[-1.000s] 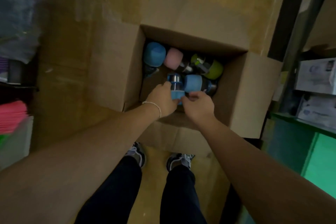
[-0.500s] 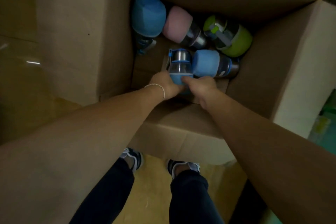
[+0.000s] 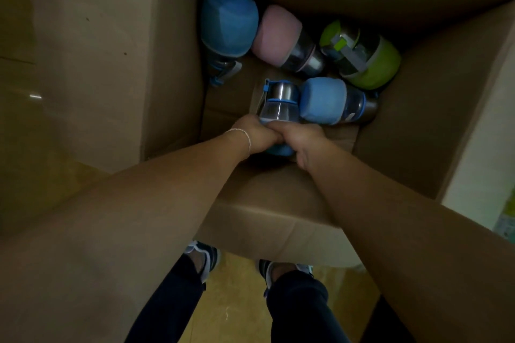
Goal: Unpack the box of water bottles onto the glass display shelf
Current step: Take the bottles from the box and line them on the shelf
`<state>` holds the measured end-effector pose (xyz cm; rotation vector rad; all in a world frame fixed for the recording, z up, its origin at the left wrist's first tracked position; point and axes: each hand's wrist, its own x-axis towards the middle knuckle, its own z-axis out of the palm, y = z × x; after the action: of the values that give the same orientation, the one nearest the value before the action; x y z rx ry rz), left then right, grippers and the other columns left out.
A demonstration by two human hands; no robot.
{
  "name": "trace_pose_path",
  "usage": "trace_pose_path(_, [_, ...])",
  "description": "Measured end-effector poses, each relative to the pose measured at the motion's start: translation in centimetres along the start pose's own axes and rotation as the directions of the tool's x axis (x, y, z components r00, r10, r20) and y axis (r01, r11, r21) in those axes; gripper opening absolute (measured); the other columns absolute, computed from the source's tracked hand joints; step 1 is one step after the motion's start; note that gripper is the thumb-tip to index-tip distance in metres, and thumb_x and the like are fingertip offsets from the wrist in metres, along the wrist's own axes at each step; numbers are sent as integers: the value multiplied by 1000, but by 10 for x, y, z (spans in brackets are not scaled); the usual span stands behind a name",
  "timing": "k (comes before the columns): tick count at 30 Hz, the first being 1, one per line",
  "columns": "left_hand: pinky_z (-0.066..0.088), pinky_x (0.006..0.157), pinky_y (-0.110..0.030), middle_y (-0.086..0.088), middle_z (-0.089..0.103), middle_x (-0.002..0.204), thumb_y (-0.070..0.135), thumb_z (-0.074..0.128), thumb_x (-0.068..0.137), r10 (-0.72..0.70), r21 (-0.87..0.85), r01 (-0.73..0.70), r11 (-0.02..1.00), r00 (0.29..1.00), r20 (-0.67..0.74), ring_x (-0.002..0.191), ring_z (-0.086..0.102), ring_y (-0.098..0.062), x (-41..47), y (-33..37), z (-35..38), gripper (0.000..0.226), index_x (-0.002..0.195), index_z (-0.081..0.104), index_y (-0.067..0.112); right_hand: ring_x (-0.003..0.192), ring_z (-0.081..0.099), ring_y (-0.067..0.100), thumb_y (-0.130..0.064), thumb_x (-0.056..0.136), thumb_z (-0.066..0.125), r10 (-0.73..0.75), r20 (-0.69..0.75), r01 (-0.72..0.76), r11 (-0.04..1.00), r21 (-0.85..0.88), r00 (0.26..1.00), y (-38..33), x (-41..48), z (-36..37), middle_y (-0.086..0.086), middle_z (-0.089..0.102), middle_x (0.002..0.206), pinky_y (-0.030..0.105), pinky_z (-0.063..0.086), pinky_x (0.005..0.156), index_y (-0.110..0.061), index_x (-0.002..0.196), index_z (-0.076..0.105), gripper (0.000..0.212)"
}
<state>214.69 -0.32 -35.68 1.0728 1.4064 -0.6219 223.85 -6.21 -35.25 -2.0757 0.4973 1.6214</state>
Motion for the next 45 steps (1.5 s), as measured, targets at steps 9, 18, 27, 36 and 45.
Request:
trace_pose_path(9, [51,96,-43,-5,61,120,42,85,58,16,95,-11,995,998,-61,107,60,-24,-69,11,-28,83,129,52,16,91,70,21,-25,55,95,1,66,-2,1000,9,998,-7,-71,-8,9,70,109,36,59,81,-8,120,58,77])
trace_pose_path(18, [54,85,-35,-2,62,108,41,85,63,211,61,-204,977,967,-143,95,62,-18,-220,63,-55,69,114,48,14,83,73,20,-17,59,94,-152,86,149,988,41,985,-54,-221,-55,9,75,94,31,61,72,-9,100,68,50])
trace_pose_path(27, [43,69,-21,9,54,93,33,85,71,364,97,-353,931,921,-143,77,49,1,-424,140,-81,51,100,44,22,81,76,21,-24,51,97,-266,108,258,963,84,958,-94,-412,-121,7,77,92,35,63,75,-6,103,72,60])
trace_pose_path(36, [55,89,-38,1,61,104,39,89,58,454,76,-449,890,859,-237,97,62,-16,-579,184,-68,76,115,46,12,80,75,20,-24,50,96,-436,63,426,895,130,898,-103,-560,-187,7,77,87,37,63,72,-7,94,73,53])
trace_pose_path(45, [42,49,-20,0,64,92,36,84,66,674,140,-660,739,714,-189,67,58,-8,-689,224,-71,60,109,46,19,77,75,18,-24,54,95,-592,-140,608,769,197,794,-109,-684,-233,6,77,86,32,62,68,-9,94,76,47])
